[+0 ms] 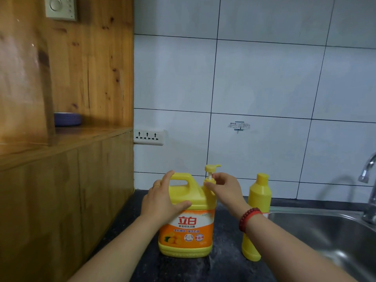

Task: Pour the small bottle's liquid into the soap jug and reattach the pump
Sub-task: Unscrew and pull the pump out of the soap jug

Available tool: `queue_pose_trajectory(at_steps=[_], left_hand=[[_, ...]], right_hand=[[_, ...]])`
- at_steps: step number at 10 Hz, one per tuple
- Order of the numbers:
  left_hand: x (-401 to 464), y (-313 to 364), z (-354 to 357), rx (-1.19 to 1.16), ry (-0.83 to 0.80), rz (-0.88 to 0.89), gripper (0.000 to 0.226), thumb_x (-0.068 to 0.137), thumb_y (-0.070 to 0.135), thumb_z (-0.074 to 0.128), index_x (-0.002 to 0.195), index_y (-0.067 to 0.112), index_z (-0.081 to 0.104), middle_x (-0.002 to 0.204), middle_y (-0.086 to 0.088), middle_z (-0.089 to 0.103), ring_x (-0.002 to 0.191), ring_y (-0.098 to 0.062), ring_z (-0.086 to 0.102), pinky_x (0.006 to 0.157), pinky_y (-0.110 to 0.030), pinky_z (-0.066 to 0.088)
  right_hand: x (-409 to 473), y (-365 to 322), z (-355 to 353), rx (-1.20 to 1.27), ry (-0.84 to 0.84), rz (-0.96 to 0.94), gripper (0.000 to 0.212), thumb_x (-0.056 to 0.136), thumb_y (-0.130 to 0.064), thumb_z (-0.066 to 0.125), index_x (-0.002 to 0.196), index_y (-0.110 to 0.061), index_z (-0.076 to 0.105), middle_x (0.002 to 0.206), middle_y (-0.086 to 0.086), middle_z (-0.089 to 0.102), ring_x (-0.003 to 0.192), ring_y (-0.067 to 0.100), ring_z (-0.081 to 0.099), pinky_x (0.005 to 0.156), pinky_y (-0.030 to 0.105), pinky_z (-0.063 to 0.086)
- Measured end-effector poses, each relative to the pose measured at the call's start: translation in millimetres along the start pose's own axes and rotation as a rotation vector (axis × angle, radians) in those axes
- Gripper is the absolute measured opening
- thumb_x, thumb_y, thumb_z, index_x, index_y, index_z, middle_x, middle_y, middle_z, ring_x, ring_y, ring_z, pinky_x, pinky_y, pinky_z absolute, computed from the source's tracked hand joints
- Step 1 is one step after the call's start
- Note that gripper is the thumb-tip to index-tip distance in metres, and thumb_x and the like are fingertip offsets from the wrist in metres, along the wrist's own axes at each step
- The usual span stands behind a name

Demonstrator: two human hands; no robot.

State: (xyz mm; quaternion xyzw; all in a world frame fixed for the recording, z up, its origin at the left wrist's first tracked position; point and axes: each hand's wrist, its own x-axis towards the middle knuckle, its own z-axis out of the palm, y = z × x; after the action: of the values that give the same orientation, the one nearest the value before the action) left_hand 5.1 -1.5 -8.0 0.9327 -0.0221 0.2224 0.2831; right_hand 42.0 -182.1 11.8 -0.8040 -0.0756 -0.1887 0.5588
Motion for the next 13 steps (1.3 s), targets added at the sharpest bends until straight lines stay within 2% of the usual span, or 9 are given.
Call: queue_pose_trajectory(at_steps=[1,3,5,7,8,9,10,11,13], left_hand=[[0.2,-0.7,0.2,0.009,0.010,0.000,0.100,0.061,0.064,0.067,0.138,0.039,0.007,0.137,-0.005,0.042,0.120,-0.025,0.047,0.091,-0.040,0.046],[-0.3,-0.3,0.9,0.006,0.011,-0.003,0.100,0.061,0.064,0.068,0.138,0.040,0.007,0.137,-0.004,0.042,0.120,-0.024,0.047,0.091,-0.040,0.045],[-0.1,-0.4,1.0,0.007,0.012,-0.001,0.101,0.061,0.063,0.068,0.138,0.039,0.007,0.137,-0.004,0.041,0.120,-0.024,0.047,0.090,-0.039,0.045],[0.3,-0.7,1.7,0.012,0.015,-0.003,0.100,0.062,0.064,0.067,0.138,0.039,0.007,0.138,-0.004,0.041,0.120,-0.024,0.047,0.090,-0.040,0.046],[0.1,-1.2,1.6,0.009,0.014,-0.004,0.101,0.061,0.064,0.067,0.138,0.039,0.007,0.138,-0.004,0.041,0.120,-0.025,0.047,0.090,-0.041,0.047],[0.1,-1.2,1.3,0.011,0.015,-0.002,0.101,0.061,0.064,0.067,0.138,0.039,0.007,0.138,-0.004,0.041,0.120,-0.025,0.047,0.090,-0.041,0.046],[-0.2,-1.3,1.3,0.008,0.015,0.001,0.100,0.061,0.065,0.067,0.137,0.041,0.006,0.138,-0.004,0.041,0.120,-0.024,0.047,0.091,-0.041,0.046],[-0.3,-1.3,1.2,0.010,0.013,0.002,0.099,0.061,0.065,0.067,0.137,0.041,0.007,0.137,-0.004,0.041,0.119,-0.025,0.048,0.091,-0.041,0.047],[-0.6,-0.9,0.9,0.009,0.013,0.003,0.099,0.062,0.064,0.067,0.137,0.039,0.007,0.138,-0.004,0.041,0.120,-0.025,0.048,0.091,-0.041,0.046]], right_hand=[[-0.7,1.6,-1.6,0.081,0.006,0.038,0.027,0.075,-0.013,0.068,0.101,-0.016,0.058,0.105,0.008,0.066,0.095,0.019,0.062,0.086,0.036,0.051],[-3.1,2.8,2.2,-0.016,0.006,-0.026,0.030,0.072,-0.025,0.074,0.096,-0.014,0.059,0.098,0.005,0.063,0.095,0.022,0.058,0.087,0.041,0.051],[-1.1,2.1,1.5,0.049,0.022,0.004,0.028,0.078,-0.017,0.068,0.104,-0.018,0.057,0.101,0.002,0.062,0.096,0.019,0.059,0.085,0.035,0.051],[-1.2,4.1,1.1,0.018,-0.005,-0.044,0.024,0.073,-0.026,0.073,0.088,-0.018,0.057,0.095,0.004,0.063,0.092,0.020,0.058,0.083,0.039,0.052],[0.0,2.4,2.0,-0.032,0.028,-0.072,0.018,0.074,-0.024,0.072,0.077,-0.023,0.055,0.078,-0.004,0.058,0.078,0.016,0.055,0.068,0.029,0.049],[1.3,1.2,0.8,0.000,0.034,-0.043,0.018,0.076,-0.018,0.069,0.086,-0.023,0.055,0.084,-0.005,0.059,0.083,0.015,0.057,0.070,0.026,0.047],[1.0,0.4,-2.4,0.058,0.014,-0.009,0.023,0.078,-0.015,0.066,0.095,-0.024,0.053,0.094,-0.002,0.064,0.093,0.018,0.061,0.079,0.034,0.052],[-0.6,1.0,-3.0,-0.007,-0.012,-0.043,0.023,0.075,-0.025,0.071,0.092,-0.019,0.059,0.099,0.001,0.064,0.096,0.019,0.058,0.086,0.040,0.051],[0.5,0.6,-2.0,-0.016,0.010,-0.033,0.020,0.077,-0.022,0.069,0.092,-0.024,0.055,0.091,0.000,0.063,0.085,0.017,0.059,0.075,0.030,0.050]])
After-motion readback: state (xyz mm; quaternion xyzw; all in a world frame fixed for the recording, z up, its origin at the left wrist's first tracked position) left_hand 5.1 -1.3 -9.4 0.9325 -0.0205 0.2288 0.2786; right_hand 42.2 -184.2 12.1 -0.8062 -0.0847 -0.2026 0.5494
